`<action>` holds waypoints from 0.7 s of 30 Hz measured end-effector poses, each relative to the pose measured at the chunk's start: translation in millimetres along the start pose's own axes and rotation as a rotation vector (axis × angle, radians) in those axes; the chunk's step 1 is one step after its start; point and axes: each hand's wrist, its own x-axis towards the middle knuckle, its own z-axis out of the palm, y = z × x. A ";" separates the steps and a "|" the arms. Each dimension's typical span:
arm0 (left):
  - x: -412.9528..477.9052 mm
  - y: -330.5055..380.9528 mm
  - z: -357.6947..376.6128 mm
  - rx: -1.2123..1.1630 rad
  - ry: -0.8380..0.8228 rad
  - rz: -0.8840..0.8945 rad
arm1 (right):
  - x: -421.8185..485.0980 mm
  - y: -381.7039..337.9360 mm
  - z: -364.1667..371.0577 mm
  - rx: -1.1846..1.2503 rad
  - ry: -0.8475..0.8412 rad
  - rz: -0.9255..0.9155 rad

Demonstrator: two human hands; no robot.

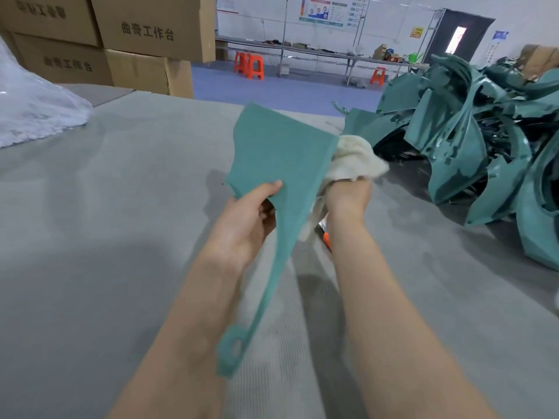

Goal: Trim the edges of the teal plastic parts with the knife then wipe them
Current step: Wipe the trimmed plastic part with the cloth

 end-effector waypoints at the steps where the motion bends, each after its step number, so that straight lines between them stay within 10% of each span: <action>1: 0.8 1.5 -0.2 -0.011 0.006 0.027 | 8.1 0.9 -4.4 0.115 -0.005 0.064; 4: 3.1 4.3 -2.1 -0.052 0.066 0.091 | 22.4 10.6 -22.4 0.276 -0.018 0.167; 12: 3.0 6.7 -2.6 -0.081 0.054 0.138 | -9.9 22.4 -44.5 -0.234 -0.216 -0.057; 21: 4.7 -0.7 3.9 -0.123 0.191 0.255 | -46.6 13.3 -15.4 0.285 -0.547 0.023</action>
